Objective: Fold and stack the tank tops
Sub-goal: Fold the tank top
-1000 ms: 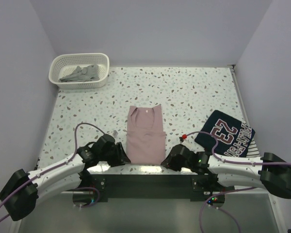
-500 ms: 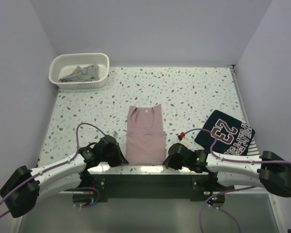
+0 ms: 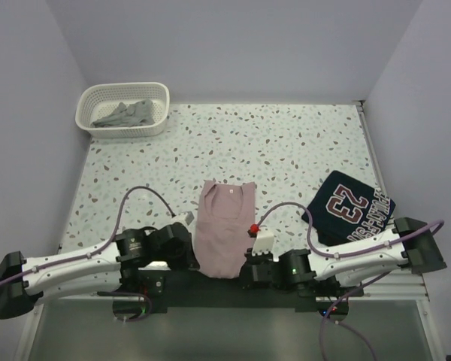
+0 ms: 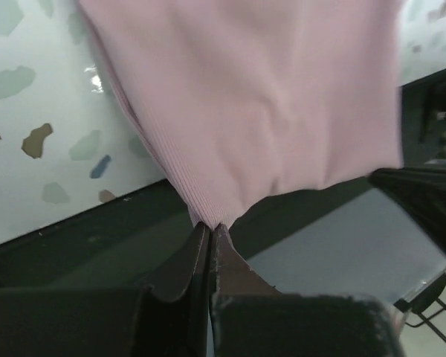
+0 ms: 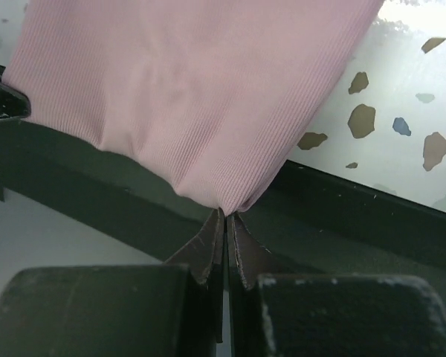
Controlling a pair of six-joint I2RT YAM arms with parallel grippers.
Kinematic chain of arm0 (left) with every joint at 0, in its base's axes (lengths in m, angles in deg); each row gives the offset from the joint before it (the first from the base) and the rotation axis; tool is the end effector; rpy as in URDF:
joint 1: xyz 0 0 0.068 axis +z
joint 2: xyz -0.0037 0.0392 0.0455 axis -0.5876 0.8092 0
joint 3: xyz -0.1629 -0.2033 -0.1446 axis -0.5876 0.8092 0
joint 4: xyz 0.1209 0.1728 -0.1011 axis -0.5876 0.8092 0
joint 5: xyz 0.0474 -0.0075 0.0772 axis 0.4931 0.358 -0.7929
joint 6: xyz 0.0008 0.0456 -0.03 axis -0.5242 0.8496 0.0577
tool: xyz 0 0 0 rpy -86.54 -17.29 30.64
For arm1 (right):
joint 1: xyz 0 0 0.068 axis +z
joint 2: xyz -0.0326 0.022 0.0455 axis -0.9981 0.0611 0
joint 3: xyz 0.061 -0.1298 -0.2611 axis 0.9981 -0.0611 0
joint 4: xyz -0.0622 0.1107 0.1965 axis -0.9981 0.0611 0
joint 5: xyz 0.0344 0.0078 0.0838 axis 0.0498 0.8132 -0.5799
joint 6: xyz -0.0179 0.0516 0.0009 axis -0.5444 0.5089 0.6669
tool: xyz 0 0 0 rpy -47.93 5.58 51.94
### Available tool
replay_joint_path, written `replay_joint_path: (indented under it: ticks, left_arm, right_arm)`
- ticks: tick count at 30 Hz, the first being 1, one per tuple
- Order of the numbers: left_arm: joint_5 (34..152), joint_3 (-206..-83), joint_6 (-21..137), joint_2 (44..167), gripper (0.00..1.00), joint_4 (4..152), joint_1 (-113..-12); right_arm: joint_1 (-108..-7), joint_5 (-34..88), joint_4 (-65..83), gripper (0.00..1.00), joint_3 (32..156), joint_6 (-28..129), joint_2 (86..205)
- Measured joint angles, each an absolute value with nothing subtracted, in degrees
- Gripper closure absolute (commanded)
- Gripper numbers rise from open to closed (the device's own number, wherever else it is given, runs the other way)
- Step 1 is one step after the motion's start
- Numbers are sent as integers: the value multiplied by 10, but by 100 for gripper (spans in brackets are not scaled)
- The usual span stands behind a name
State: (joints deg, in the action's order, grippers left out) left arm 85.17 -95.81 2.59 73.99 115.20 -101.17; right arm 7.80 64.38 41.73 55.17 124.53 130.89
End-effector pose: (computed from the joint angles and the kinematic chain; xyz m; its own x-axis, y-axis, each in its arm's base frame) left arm 0.0401 -0.0878 0.2039 -0.9736 -0.0926 -0.2085 0.0306 0.8527 -0.5214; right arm 0.0051 0.1708 0.2303 -0.8646 0.0152 -0.5022 -0.2056 0.9013 0.3813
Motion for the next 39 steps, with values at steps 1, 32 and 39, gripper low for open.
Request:
replay_joint_path:
  ticks: [1, 32, 39]
  left_arm:
    - [841, -984, 24, 738, 100, 1173, -1020]
    - [816, -1281, 213, 1084, 88, 982, -654]
    - [835, -1349, 247, 1273, 40, 893, -601]
  right_arm:
    - [88, 654, 437, 100, 571, 1249, 1315]
    - [-461, 578, 365, 81, 787, 872, 1430]
    - [-534, 527, 332, 22, 889, 796, 1603]
